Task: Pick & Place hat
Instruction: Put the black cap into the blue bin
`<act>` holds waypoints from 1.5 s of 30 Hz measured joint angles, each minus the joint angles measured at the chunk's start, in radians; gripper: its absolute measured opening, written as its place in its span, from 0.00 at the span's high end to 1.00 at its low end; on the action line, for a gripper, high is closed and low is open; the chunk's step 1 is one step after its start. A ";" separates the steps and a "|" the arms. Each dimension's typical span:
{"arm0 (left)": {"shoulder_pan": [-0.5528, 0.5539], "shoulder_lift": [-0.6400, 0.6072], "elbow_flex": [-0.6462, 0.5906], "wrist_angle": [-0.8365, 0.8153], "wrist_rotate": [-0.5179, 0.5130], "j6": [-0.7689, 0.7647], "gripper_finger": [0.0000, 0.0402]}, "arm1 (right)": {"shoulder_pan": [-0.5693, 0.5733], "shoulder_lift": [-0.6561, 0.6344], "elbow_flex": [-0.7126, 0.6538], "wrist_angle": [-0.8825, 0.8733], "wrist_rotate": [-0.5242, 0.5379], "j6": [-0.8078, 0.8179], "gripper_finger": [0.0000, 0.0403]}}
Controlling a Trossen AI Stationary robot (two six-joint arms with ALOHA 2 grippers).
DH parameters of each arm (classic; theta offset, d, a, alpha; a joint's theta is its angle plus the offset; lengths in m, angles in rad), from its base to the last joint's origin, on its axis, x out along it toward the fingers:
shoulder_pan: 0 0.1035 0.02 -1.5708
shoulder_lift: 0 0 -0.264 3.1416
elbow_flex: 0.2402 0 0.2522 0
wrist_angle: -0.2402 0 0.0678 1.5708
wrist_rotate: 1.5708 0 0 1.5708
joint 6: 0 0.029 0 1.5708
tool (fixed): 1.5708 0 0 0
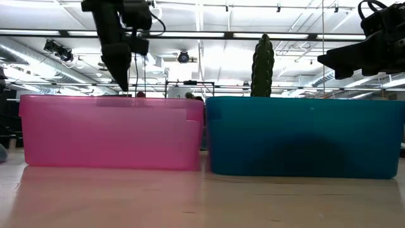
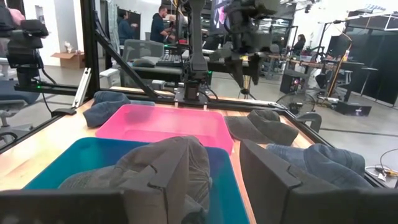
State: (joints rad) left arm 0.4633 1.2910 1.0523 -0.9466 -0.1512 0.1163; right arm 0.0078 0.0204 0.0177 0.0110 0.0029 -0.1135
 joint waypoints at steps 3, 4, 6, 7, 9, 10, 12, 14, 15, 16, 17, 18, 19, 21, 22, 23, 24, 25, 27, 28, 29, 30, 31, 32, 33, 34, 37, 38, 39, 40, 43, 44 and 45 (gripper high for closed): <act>0.036 0.044 0.000 -0.001 -0.032 0.055 0.47 | 0.000 0.000 0.000 0.000 0.000 0.000 0.63; 0.043 0.055 0.000 0.002 -0.072 0.074 0.47 | 0.000 0.000 0.000 0.000 0.000 0.000 0.63; 0.052 0.071 0.000 0.012 -0.130 0.072 0.47 | 0.000 0.000 0.000 0.000 0.000 0.000 0.63; 0.058 0.078 0.000 0.017 -0.117 0.071 0.47 | 0.000 0.000 0.000 0.000 0.000 0.000 0.63; 0.067 0.084 0.000 0.024 -0.060 0.078 0.47 | 0.000 0.000 0.000 0.000 0.000 0.000 0.63; 0.069 0.086 0.000 0.023 -0.059 0.079 0.47 | 0.000 0.000 0.000 0.000 0.000 0.000 0.63; 0.074 0.086 0.000 0.039 -0.073 0.073 0.47 | 0.000 0.000 0.000 0.000 0.000 0.000 0.63; 0.075 0.086 0.000 0.050 -0.063 0.066 0.47 | 0.000 0.000 0.000 0.000 0.000 0.000 0.63; 0.075 0.086 0.000 0.043 -0.052 0.071 0.47 | 0.000 0.000 0.000 0.000 0.000 0.000 0.63; 0.075 0.086 0.000 0.038 -0.038 0.080 0.47 | 0.000 0.000 0.000 0.000 0.000 0.000 0.63; 0.079 0.087 0.000 0.036 -0.022 0.088 0.47 | 0.000 0.000 0.000 0.000 0.000 0.000 0.63; 0.082 0.095 0.000 0.039 -0.009 0.096 0.47 | 0.000 0.000 0.000 0.000 0.000 0.000 0.63; 0.089 0.104 0.000 0.045 0.016 0.097 0.47 | 0.000 0.000 0.000 0.000 0.000 0.000 0.63; 0.110 0.130 0.000 0.045 0.059 0.103 0.47 | 0.000 0.000 0.000 0.000 0.000 0.000 0.63; 0.117 0.145 0.000 0.041 0.066 0.105 0.47 | 0.000 0.000 0.000 0.000 0.000 0.000 0.63; 0.125 0.160 0.000 0.033 0.064 0.105 0.47 | 0.000 0.000 0.000 0.000 0.000 0.000 0.63; 0.134 0.178 0.000 0.026 0.063 0.105 0.47 | 0.000 0.000 0.000 0.000 0.000 0.000 0.63; 0.142 0.196 0.000 0.029 0.063 0.105 0.47 | 0.000 0.000 0.000 0.000 0.000 0.000 0.63; 0.157 0.230 0.000 0.030 0.070 0.105 0.47 | 0.000 0.000 0.000 0.000 0.000 0.000 0.63; 0.165 0.248 0.000 0.031 0.078 0.105 0.47 | 0.000 0.000 0.000 0.000 0.000 0.000 0.63; 0.173 0.265 0.000 0.032 0.081 0.106 0.47 | 0.000 0.000 0.000 0.000 0.000 0.000 0.63; 0.179 0.283 0.000 0.037 0.083 0.105 0.47 | 0.000 0.000 0.000 0.000 0.000 0.000 0.63; 0.186 0.299 0.000 0.045 0.084 0.105 0.47 | 0.000 0.000 0.000 0.000 0.000 0.000 0.63; 0.194 0.316 0.000 0.049 0.085 0.103 0.47 | 0.000 0.000 0.000 0.000 0.000 0.000 0.63; 0.201 0.332 0.000 0.049 0.085 0.100 0.47 | 0.000 0.000 0.000 0.000 0.000 0.000 0.63; 0.209 0.349 0.000 0.051 0.085 0.097 0.47 | 0.000 0.000 0.000 0.000 0.000 0.000 0.63; 0.227 0.398 0.000 0.059 0.087 0.070 0.47 | 0.000 0.000 0.000 0.000 0.000 0.000 0.63; 0.231 0.412 0.000 0.059 0.089 0.063 0.47 | 0.000 0.000 0.000 0.000 0.000 0.000 0.63; 0.233 0.424 0.001 0.059 0.087 0.064 0.47 | 0.000 0.000 0.000 0.000 0.000 0.000 0.63; 0.234 0.434 0.002 0.058 0.083 0.071 0.49 | 0.000 0.000 0.000 0.000 0.000 0.000 0.63; 0.226 0.441 0.003 0.032 0.086 0.105 0.66 | 0.000 0.000 0.000 0.000 0.000 0.000 0.63; 0.223 0.437 0.002 0.013 0.084 0.114 0.76 | 0.000 0.000 0.000 0.000 0.000 0.000 0.63; 0.223 0.432 0.002 -0.004 0.079 0.124 0.88 | 0.000 0.000 0.000 0.000 0.000 0.000 0.63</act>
State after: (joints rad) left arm 0.6862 1.7234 1.0538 -0.9506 -0.0725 0.2404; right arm 0.0082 0.0204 0.0181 0.0109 0.0029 -0.1135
